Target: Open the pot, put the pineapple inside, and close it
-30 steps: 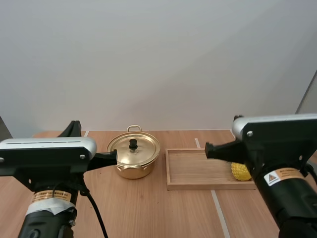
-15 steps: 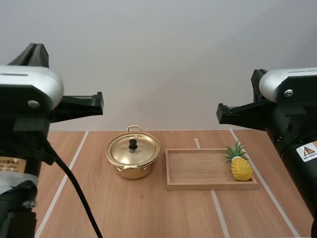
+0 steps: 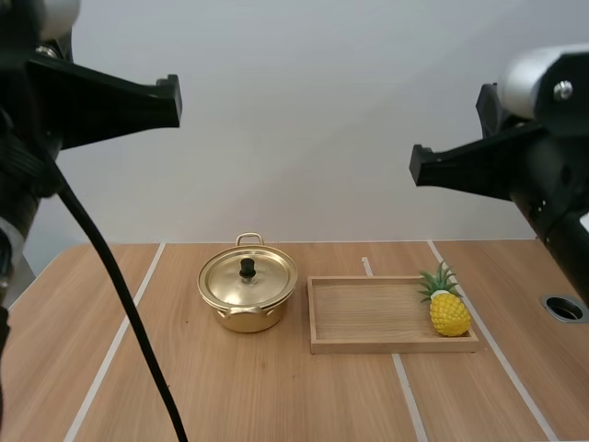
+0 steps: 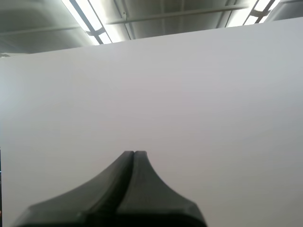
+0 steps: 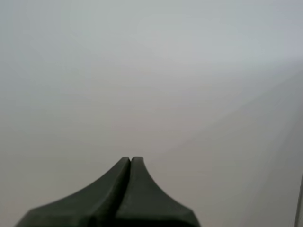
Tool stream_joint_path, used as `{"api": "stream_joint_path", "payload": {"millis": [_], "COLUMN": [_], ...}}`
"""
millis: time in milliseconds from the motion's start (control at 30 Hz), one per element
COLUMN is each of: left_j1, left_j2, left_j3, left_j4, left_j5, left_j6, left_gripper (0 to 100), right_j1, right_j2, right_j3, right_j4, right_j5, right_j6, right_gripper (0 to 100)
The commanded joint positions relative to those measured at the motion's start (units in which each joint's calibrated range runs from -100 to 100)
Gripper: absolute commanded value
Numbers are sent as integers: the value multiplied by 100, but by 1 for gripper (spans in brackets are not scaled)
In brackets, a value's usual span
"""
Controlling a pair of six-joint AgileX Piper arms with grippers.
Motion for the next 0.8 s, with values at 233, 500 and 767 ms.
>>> {"api": "stream_joint_path", "payload": {"millis": [233, 500, 767], "left_j1": [-9, -9, -9], "left_j2": [1374, 2413, 3394], "left_j3": [-1187, -2268, -3169], "left_j4": [-76, -76, -1070], "left_j5": [1123, 2353, 4060], "left_j6": [-23, 9, 696], "left_gripper": [0, 0, 0], "right_j1": [-6, -6, -162], "right_j2": [1131, 1946, 2422], "right_j3": [-932, -1443, -1754], "right_j4": [-237, -875, -1225], "right_j5": [432, 1589, 1807], "right_j6": [11, 123, 562], "right_gripper": [0, 0, 0]}}
